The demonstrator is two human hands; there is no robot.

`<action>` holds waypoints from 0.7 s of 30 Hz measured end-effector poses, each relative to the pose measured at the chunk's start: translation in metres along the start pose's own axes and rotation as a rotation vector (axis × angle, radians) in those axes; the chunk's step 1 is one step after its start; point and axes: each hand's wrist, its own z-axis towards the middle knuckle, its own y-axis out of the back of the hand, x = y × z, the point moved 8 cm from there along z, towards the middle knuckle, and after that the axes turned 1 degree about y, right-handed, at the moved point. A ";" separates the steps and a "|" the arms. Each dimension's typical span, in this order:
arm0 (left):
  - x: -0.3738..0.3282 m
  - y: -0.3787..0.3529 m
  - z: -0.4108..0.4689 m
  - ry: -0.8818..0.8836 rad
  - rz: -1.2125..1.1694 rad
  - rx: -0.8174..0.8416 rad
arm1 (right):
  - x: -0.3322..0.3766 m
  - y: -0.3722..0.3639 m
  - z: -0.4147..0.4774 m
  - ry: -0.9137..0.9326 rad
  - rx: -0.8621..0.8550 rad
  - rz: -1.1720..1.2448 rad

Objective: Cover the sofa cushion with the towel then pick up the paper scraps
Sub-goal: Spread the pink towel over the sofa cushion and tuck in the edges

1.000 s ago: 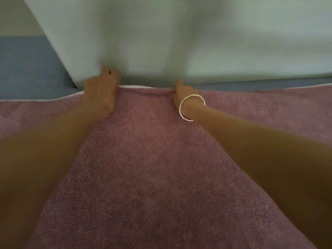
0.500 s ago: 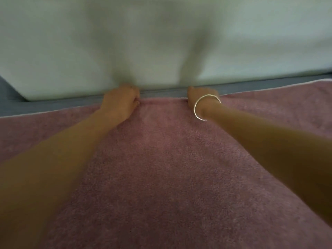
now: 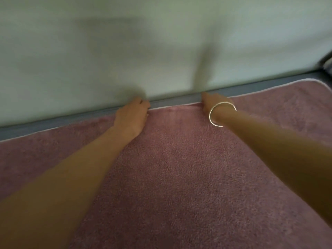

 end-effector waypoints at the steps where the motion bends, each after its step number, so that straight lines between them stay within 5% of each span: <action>1: -0.001 0.001 0.003 0.024 -0.008 -0.018 | -0.002 0.001 -0.001 0.010 -0.024 -0.021; 7: -0.012 0.019 0.003 0.036 0.053 -0.210 | -0.011 0.007 0.003 0.007 -0.194 0.050; 16: -0.022 -0.004 -0.024 0.084 0.011 -0.304 | -0.031 -0.027 -0.006 -0.037 -0.203 0.182; 21: -0.024 -0.025 -0.041 -0.027 0.020 -0.158 | -0.028 -0.043 -0.022 -0.038 -0.092 0.200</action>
